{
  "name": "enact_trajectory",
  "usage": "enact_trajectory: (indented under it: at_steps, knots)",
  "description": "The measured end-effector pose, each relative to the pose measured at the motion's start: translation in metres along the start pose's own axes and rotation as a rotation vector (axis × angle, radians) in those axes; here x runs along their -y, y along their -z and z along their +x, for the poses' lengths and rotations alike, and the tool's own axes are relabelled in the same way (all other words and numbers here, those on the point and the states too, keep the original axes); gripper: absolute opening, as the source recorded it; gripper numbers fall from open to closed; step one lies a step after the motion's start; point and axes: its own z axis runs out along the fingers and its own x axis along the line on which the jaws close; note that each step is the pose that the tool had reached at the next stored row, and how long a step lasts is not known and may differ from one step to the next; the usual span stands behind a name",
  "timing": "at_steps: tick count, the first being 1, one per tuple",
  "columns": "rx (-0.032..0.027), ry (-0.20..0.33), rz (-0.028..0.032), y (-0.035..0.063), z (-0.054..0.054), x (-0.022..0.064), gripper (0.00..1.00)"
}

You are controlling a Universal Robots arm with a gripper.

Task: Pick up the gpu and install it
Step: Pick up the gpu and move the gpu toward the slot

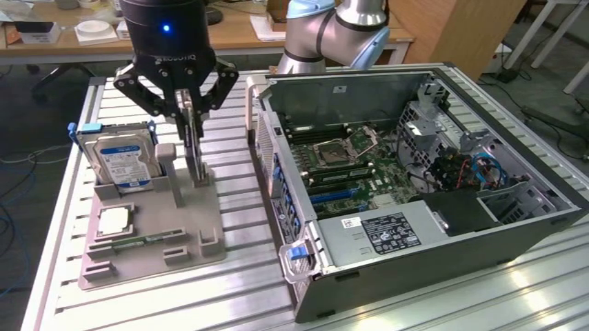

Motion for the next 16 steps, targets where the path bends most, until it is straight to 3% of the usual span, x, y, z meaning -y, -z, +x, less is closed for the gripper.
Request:
enact_trajectory:
  at_steps: [1,2,8,11,16]
  knots:
    - [0.0001,0.000,0.0035,0.0009,0.000,0.0000,0.27]
    - [0.0002,0.000,0.0110,0.0026,0.000,-0.0001,0.27]
    - [0.0002,0.001,0.0355,0.0085,0.000,-0.0001,0.27]
    - [0.0001,0.001,0.0435,0.0114,0.000,-0.0001,0.27]
    - [0.0001,0.001,0.0517,0.0167,0.000,-0.0001,0.27]
